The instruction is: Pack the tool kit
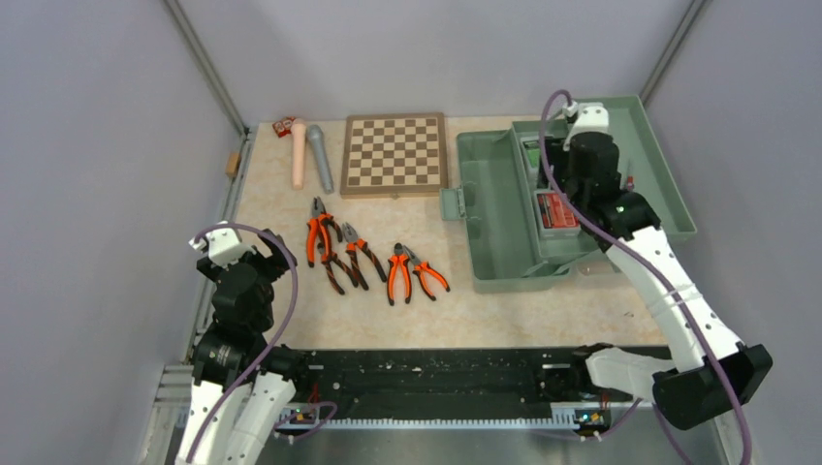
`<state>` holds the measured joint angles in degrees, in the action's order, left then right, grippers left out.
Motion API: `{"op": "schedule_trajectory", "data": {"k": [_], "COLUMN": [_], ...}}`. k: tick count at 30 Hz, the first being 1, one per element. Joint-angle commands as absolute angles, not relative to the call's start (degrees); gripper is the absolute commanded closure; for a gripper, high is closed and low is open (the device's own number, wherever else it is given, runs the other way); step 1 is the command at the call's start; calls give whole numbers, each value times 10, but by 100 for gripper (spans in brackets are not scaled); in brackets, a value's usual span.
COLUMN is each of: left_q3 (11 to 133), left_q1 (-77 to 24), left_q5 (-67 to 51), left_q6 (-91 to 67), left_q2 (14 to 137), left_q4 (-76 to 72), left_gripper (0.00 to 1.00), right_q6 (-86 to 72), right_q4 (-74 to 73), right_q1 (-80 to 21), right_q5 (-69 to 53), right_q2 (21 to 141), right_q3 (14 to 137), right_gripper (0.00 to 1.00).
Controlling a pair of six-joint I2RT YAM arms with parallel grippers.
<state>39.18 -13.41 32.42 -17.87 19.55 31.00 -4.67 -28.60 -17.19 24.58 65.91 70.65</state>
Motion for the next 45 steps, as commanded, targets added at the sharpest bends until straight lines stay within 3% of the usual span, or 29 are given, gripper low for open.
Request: {"op": "schedule_trajectory", "data": {"k": [1,13,19,30,39,45], "left_q3": [389,389,389,389,389,389], "left_q1": [-131,-131,-131,-131,-131,-131], "left_q5": [332,338,337,339,338,337], "left_q6": [-175,-175,-175,-174,-173,-173], "left_q2": [199,198,198,202,203,205], "left_q4": [288,290,290,288,288,287], "left_gripper": [7,7,7,7,7,7], "right_q6": [-62,-158,-210,-239,-237,-234], "right_q4": [-293,-269,-229,-195,-173,-198], "right_q1": [-269,-528,-553,-571,-591,-596], "right_q5": [224,170,106,95,106,142], "right_q2": [667,820,886,994,1060,1083], "right_q3": [738,707,671,638,651,669], "right_gripper": [30,35,42,53,56,68]}}
